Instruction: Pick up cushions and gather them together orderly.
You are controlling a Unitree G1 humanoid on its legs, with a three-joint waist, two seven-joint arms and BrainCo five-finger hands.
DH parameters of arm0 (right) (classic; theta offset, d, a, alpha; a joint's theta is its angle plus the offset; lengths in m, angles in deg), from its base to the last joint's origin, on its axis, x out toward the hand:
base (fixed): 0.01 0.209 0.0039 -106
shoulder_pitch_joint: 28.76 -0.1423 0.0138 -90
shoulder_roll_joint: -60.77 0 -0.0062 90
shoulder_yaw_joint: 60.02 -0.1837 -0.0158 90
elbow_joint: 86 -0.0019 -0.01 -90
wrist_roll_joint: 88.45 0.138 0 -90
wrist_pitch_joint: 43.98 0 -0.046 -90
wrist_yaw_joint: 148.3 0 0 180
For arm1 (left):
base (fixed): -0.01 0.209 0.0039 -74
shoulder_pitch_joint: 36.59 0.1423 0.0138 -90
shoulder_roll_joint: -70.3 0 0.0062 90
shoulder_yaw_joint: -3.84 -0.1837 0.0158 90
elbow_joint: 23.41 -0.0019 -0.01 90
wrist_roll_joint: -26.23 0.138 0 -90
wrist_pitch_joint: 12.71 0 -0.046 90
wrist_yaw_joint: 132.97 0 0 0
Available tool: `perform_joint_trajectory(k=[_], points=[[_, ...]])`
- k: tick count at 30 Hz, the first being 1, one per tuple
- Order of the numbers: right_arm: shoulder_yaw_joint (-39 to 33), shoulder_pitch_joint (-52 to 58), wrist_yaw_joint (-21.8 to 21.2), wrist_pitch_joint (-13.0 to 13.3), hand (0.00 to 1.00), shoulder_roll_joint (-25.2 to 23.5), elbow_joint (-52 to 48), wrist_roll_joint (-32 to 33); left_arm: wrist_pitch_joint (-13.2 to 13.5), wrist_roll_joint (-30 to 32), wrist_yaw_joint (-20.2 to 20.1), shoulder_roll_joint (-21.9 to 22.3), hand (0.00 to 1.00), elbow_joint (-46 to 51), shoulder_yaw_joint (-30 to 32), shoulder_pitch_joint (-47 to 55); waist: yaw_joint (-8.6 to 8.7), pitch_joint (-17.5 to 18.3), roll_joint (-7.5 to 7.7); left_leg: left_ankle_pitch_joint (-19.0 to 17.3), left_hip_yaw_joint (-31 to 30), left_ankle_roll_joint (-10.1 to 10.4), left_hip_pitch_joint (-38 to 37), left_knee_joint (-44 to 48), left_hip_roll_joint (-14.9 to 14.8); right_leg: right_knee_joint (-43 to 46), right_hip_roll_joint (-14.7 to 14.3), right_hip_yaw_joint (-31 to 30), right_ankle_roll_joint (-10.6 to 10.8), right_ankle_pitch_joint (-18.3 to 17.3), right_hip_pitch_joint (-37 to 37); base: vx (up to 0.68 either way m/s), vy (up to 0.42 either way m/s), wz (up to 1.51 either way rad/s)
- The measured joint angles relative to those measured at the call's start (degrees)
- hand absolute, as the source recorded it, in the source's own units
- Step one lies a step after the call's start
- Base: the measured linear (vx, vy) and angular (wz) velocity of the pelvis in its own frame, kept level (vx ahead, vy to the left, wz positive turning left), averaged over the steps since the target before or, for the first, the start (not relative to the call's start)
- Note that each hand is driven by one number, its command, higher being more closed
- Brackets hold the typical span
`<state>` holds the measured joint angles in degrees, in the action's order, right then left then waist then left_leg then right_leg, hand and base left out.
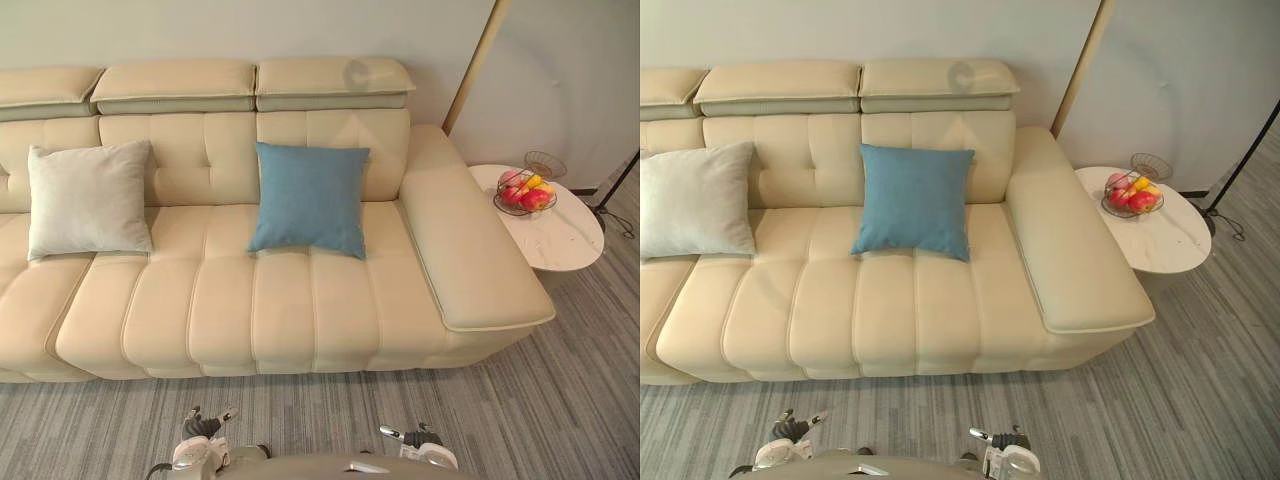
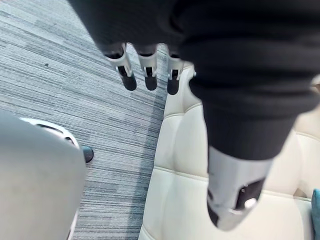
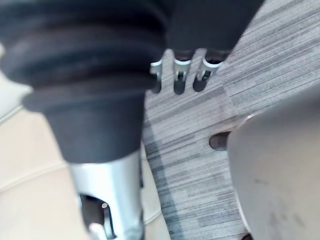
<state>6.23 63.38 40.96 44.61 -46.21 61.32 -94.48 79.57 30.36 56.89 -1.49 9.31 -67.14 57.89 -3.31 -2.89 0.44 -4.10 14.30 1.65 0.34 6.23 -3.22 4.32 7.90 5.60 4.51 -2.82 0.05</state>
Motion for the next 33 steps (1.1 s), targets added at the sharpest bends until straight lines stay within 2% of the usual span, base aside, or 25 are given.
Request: perform_joint_trajectory(k=[4, 11, 17, 19, 20, 22, 23, 25, 28, 29, 30, 31, 32, 33], points=[[-1.2, 0.0, -0.6, -0.1, 0.0, 1.2, 2.3, 2.4, 0.0, -0.3, -1.9, -0.9, 0.0, -1.3, -0.7, -0.1, 0.2, 0.4, -0.36, 2.3, 0.0, 0.3, -2.8, -4.9, 0.5, -2.3, 0.1, 1.1, 1.0, 0.9, -1.8, 0.03, -0.011, 0.04], [-2.2, -0.1, -1.7, -0.9, 0.0, 2.4, 4.7, 6.8, -0.6, -1.9, -5.2, -2.4, 0.0, -3.8, -3.4, -0.6, 1.59, 0.8, -0.95, 2.6, 1.5, 0.7, -3.8, -5.7, -0.2, -4.5, -0.7, 0.9, 1.6, 2.4, -2.8, 0.02, -0.019, -0.08], [-2.4, -0.2, -1.7, -0.9, 0.0, 3.4, 4.3, 6.8, -0.6, -2.3, -5.3, -3.0, 0.0, -4.1, -3.4, -1.0, 2.04, -1.4, -1.46, -1.5, 6.7, 2.5, -4.3, 1.7, -3.3, -4.2, -2.9, -6.0, 0.7, 3.5, -2.0, -0.07, -0.034, -0.65], [-2.3, -0.2, -1.6, -1.0, 0.0, 3.7, 4.3, 6.7, -0.6, -2.4, -5.3, -2.9, 0.0, -4.1, -3.2, -1.6, 1.88, -1.9, -1.29, -1.6, 4.2, 2.5, -3.0, 3.7, -3.3, -3.9, -3.3, -8.8, 0.6, 3.7, -0.1, -0.08, -0.059, -0.7], [-2.2, -0.3, -1.5, -1.0, 0.0, 4.0, 4.3, 6.6, -0.5, -2.4, -5.3, -2.5, 0.0, -4.2, -3.2, -1.7, 1.83, -2.2, -1.11, -1.9, -0.3, 2.3, -1.7, 4.0, -3.0, -4.0, -3.6, -11.1, 0.0, 3.9, 2.1, -0.07, -0.043, -0.73], [-2.3, -0.4, -1.4, -1.1, 0.0, 4.8, 4.2, 6.1, -0.5, -2.5, -5.3, -1.9, 0.0, -4.2, -3.1, -2.2, 1.99, -2.6, -2.06, -3.8, -1.7, 2.8, -1.7, 3.1, -3.1, -4.8, -4.5, -13.6, -0.8, 4.5, 3.9, -0.08, -0.014, -0.84], [-2.3, -0.6, -1.4, -1.2, 0.0, 4.8, 4.0, 5.9, -0.5, -2.8, -5.3, -1.6, 0.0, -4.2, -2.7, -2.7, 1.88, -3.0, -2.22, -4.2, 0.1, 2.8, -2.3, 2.9, -3.2, -5.1, -4.6, -14.9, -1.1, 4.8, 4.2, -0.1, 0.049, -0.94], [-2.1, -0.5, -1.3, -1.3, 0.0, 4.4, 2.5, 5.6, -0.5, -2.9, -5.3, -1.4, 0.0, -4.0, -1.6, -2.9, 1.68, -3.8, -1.48, -5.9, 4.2, 3.1, -3.4, 3.1, -3.4, -5.9, -4.8, -17.3, -1.6, 6.4, 4.8, -0.11, 0.046, -1.17], [1.5, -0.9, -1.4, -1.4, 0.0, 3.1, -0.3, 5.5, -0.5, -2.8, -5.2, -1.7, 0.0, -4.0, -1.4, -3.2, 1.63, -3.6, -0.77, -8.1, 13.6, 3.6, -3.7, 4.8, -4.7, -5.6, -6.0, -20.7, -3.2, 8.1, 9.0, -0.05, 0.004, -1.7], [2.7, -1.7, -1.4, -1.3, 0.0, 3.0, -0.4, 5.6, -0.5, -2.8, -5.1, -1.9, 0.0, -4.0, -1.9, -3.3, 1.72, -3.9, -0.39, -8.1, 17.8, 3.8, -3.9, 5.3, -5.2, -5.0, -6.0, -19.4, -3.9, 9.6, 11.2, 0.04, -0.018, -1.58], [2.9, -2.2, -1.4, -1.3, 0.0, 3.0, -0.4, 5.5, -0.5, -2.8, -5.1, -2.2, 0.0, -4.1, -2.4, -3.4, 1.88, -4.3, -0.59, -8.4, 20.8, 4.1, -4.3, 6.1, -6.0, -4.0, -5.9, -15.7, -4.7, 10.3, 12.9, 0.09, -0.047, -1.72], [2.8, -2.5, -1.4, -1.3, 0.0, 3.0, -0.3, 5.5, -0.5, -2.8, -5.0, -2.3, 0.0, -4.0, -2.6, -3.5, 1.95, -4.4, -1.1, -8.3, 23.7, 4.2, -5.1, 7.1, -7.3, -1.0, -5.3, -8.2, -6.5, 10.1, 15.2, 0.1, -0.058, -1.2], [2.9, -2.4, -1.4, -1.3, 0.0, 3.0, -0.2, 5.5, -0.5, -2.8, -5.0, -2.5, 0.0, -4.0, -2.8, -3.6, 1.98, -4.4, -1.05, -8.3, 24.4, 4.2, -5.3, 7.4, -7.7, 1.1, -4.9, -3.9, -7.4, 9.6, 16.2, 0.11, -0.065, -1.06], [3.3, -2.5, -1.3, -1.2, 0.0, 3.0, -0.2, 5.5, -0.5, -2.8, -5.0, -2.9, 0.0, -3.9, -3.4, -3.8, 2.19, -4.3, -0.91, -8.3, 25.0, 4.2, -5.8, 8.6, -8.4, 5.6, -3.6, 6.9, -8.8, 8.5, 17.8, 0.17, -0.15, -1.02]])
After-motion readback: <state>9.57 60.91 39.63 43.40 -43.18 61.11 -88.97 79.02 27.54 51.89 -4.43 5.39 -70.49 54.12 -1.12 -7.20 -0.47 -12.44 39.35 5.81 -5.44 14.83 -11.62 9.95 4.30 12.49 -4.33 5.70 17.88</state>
